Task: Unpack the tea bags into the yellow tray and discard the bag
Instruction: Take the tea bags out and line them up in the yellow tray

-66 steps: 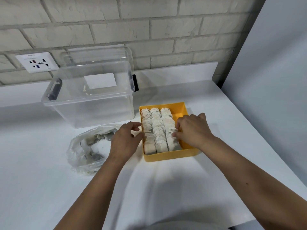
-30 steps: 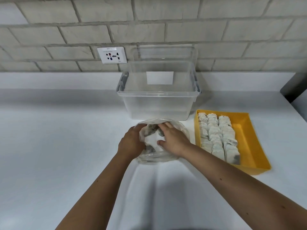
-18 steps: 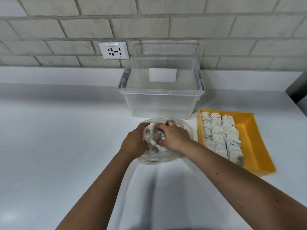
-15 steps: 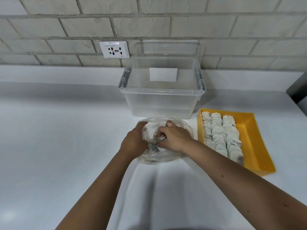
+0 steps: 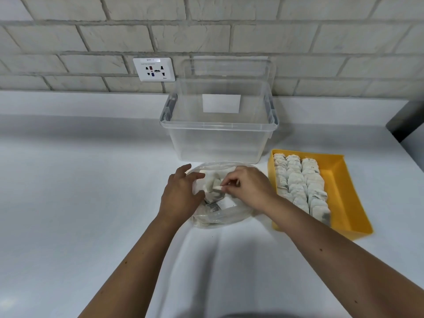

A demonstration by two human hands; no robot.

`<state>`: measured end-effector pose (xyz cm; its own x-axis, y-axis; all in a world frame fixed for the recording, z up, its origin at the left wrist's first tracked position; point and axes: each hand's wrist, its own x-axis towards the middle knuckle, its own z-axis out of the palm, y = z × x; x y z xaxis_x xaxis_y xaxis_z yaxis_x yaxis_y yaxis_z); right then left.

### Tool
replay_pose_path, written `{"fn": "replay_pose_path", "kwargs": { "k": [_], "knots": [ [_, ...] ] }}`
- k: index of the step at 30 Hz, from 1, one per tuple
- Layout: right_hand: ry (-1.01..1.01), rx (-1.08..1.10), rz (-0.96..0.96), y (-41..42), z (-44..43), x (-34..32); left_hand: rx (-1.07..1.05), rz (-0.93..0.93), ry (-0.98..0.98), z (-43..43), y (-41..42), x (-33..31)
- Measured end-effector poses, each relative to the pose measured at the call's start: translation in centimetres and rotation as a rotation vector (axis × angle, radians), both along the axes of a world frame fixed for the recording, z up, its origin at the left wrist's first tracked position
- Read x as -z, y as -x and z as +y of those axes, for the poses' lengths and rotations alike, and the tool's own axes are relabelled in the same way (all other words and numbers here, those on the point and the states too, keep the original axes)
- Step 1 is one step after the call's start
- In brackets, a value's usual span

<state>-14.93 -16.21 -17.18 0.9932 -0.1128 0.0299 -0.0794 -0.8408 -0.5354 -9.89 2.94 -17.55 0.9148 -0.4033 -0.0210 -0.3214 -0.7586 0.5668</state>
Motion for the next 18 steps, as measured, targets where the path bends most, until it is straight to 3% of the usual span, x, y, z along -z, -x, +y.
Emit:
{"fn": "replay_pose_path", "kwargs": {
  "k": [5, 10, 14, 18],
  "knots": [
    [-0.402, 0.019, 0.037, 0.9, -1.3, -2.5, 0.048, -0.106, 0.201, 0.1, 0.2, -0.2],
    [-0.448, -0.067, 0.054, 1.0, -1.7, -4.0, 0.065, -0.077, 0.551, -0.9, 1.7, -2.1],
    [-0.475, -0.085, -0.025, 0.7, -1.0, -4.6, 0.082, 0.005, 0.498, -1.5, 2.3, -3.0],
    [-0.484, -0.021, -0.058, 0.5, -0.3, -4.5, -0.035, 0.025, 0.405, -1.2, 1.8, -2.6]
  ]
}}
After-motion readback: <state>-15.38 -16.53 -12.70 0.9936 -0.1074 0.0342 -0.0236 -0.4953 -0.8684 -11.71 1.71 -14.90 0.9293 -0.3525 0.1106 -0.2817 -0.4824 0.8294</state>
